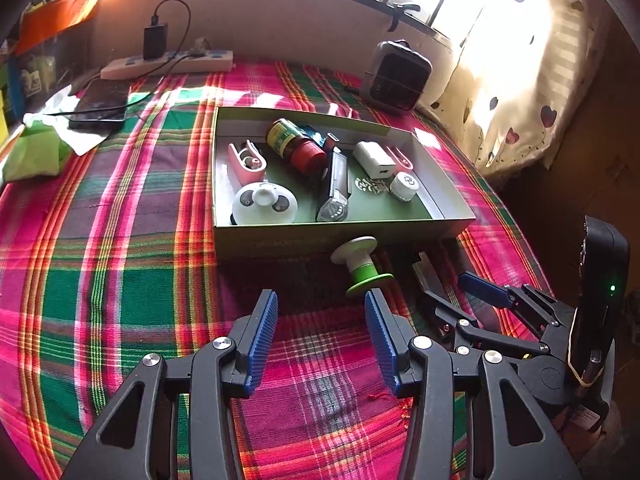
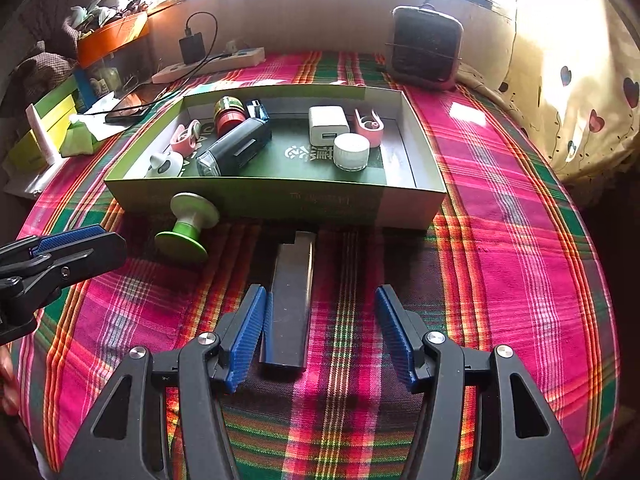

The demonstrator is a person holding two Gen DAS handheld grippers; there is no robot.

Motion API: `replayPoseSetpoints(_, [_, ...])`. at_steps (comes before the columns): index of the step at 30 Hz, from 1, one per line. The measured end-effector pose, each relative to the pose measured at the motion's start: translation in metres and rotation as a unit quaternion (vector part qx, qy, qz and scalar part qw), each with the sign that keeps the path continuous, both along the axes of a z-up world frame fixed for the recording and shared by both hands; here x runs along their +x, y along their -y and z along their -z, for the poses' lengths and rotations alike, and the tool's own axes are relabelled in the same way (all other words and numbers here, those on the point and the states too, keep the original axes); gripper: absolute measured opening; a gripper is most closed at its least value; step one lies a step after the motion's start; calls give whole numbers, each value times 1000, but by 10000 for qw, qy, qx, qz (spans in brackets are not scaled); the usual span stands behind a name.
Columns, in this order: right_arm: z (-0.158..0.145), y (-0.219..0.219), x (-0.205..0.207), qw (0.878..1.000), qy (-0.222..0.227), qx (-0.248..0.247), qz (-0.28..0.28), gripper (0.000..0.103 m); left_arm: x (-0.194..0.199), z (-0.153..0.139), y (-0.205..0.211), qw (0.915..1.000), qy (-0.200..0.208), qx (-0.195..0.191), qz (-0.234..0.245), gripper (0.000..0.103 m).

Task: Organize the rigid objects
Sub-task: 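Close the right tool on the black flat case, then close the left tool on the green-and-white spool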

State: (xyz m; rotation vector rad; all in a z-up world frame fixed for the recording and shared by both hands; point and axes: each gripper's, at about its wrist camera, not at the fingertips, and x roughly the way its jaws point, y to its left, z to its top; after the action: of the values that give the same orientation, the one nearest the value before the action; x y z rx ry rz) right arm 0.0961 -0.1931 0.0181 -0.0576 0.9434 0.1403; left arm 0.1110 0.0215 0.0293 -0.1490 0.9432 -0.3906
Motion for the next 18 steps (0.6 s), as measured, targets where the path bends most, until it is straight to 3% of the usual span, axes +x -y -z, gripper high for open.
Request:
replayPoseSetpoints(5, [1, 2, 1, 10000, 54, 25, -76, 54, 5, -1, 10, 10000, -21, 6, 51, 45])
replayPoseSetpoints(13, [0, 18, 2, 9998, 122, 107, -101, 25, 12, 3, 28, 9998, -95, 170, 76, 46])
replayPoseSetpoints(18, [-1, 27, 2, 9998, 139, 85, -75, 24, 16, 5, 38, 9994, -109, 318, 94, 46])
